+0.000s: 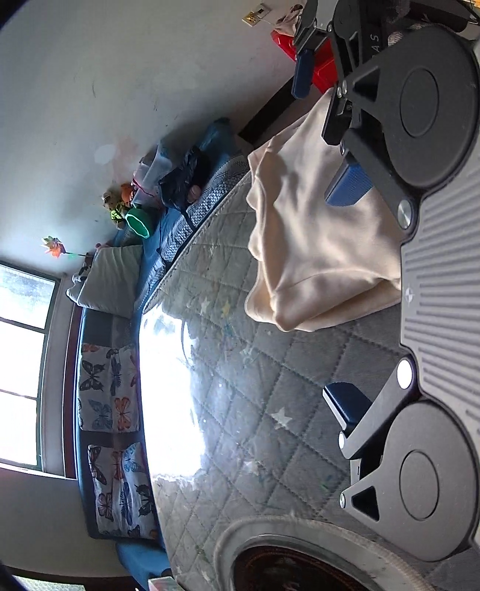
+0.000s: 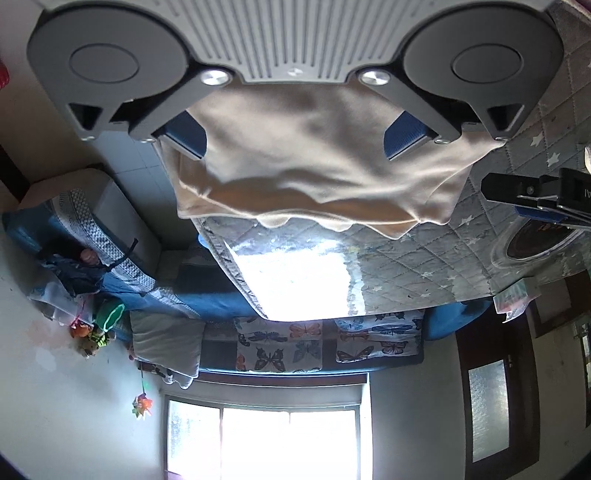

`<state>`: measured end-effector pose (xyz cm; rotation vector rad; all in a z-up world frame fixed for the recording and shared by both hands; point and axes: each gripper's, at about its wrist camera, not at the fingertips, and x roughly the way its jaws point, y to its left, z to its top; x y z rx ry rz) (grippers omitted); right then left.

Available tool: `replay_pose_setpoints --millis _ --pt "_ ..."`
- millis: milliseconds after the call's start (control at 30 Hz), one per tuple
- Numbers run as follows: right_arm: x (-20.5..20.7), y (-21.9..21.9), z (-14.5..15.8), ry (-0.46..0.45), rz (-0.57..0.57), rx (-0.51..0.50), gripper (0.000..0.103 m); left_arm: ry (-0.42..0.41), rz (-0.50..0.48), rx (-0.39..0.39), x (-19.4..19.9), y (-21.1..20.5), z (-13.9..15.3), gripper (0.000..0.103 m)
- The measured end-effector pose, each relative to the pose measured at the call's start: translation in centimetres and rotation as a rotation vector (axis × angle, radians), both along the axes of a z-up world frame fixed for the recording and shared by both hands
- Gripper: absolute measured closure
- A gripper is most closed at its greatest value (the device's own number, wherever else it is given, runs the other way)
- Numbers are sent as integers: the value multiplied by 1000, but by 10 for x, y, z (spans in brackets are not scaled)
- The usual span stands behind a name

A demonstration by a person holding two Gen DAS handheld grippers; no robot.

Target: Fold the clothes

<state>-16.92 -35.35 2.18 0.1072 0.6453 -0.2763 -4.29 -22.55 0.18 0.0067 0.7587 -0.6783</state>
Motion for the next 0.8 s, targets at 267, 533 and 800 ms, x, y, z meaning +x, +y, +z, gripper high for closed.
replay_pose_setpoints --millis 267,533,800 --pt "-24 11 -5 -29 -26 26 0 -14 22 22 -16 8 -3 0" --pt "-37 21 -5 -49 -26 49 0 -15 -1 50 -31 11 -6 0" --pt "-41 27 -10 -9 -35 50 0 -15 -18 92 -47 11 -12 0"
